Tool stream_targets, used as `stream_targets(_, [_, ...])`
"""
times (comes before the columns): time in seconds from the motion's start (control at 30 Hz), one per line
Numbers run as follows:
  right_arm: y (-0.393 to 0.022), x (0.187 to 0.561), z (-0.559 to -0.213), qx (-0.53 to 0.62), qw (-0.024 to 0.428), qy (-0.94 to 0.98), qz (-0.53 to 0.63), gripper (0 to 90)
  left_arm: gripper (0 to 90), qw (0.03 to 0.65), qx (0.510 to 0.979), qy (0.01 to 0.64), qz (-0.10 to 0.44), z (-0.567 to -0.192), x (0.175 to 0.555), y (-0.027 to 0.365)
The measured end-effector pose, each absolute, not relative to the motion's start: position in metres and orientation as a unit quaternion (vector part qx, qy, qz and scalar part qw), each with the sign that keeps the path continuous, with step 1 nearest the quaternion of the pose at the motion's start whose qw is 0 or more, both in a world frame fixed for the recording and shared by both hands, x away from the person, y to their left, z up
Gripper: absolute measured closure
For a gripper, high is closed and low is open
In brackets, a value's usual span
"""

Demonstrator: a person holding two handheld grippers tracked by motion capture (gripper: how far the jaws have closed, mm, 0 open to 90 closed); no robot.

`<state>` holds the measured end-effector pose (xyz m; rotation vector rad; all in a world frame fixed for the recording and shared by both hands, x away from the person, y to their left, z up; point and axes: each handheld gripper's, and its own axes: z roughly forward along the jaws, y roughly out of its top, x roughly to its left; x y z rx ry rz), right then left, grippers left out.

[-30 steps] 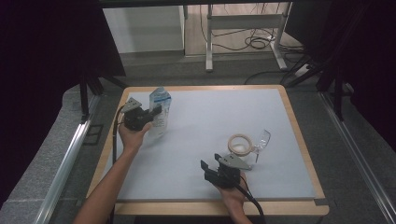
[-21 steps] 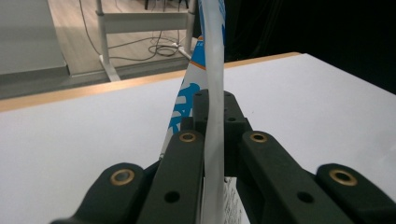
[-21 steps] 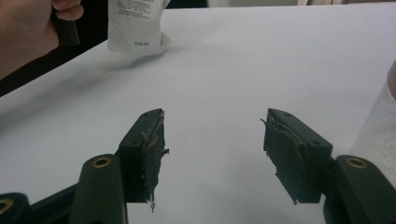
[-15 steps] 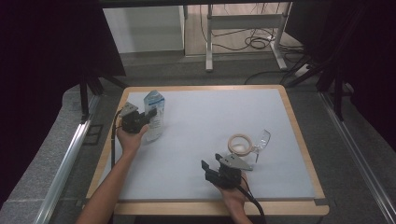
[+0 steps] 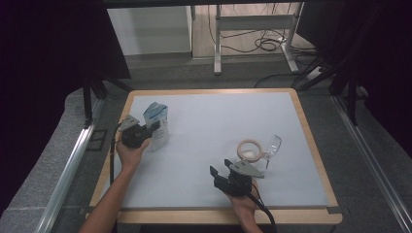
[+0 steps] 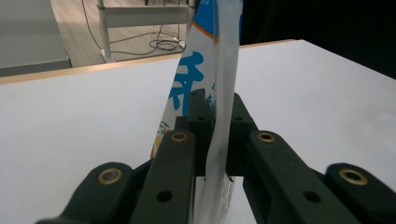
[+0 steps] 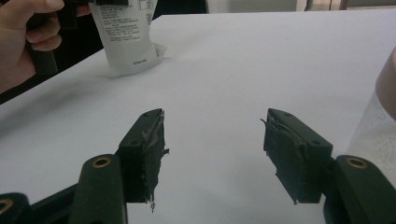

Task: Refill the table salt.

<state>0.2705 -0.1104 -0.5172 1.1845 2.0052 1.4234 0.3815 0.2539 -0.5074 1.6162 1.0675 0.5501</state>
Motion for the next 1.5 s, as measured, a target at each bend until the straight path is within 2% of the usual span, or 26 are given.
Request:
stream_targets(0.4, [-0.111,0.270,-0.516,0.424,0.207,0.718,0.511,38.7,71.0,0.535,0.674,0.454,0.230,-0.512,0.382,0.254])
stream_targets(0.93, [-0.111,0.270,-0.516,0.424,0.208,0.718,0.511,38.7,39.8,0.527,0.685,0.454,0.218,-0.512,0.376,0.252])
stream_targets(1.27, [-0.119,0.266,-0.508,0.398,0.223,0.729,0.510,38.8,29.8,0.513,0.703,0.454,0.193,-0.519,0.356,0.254])
stream_targets(1.33, [-0.125,0.264,-0.504,0.391,0.225,0.729,0.514,42.9,28.9,0.511,0.704,0.454,0.191,-0.521,0.349,0.254])
stream_targets(1.5, [-0.147,0.258,-0.490,0.372,0.232,0.732,0.522,60.2,27.6,0.510,0.708,0.453,0.184,-0.526,0.336,0.253])
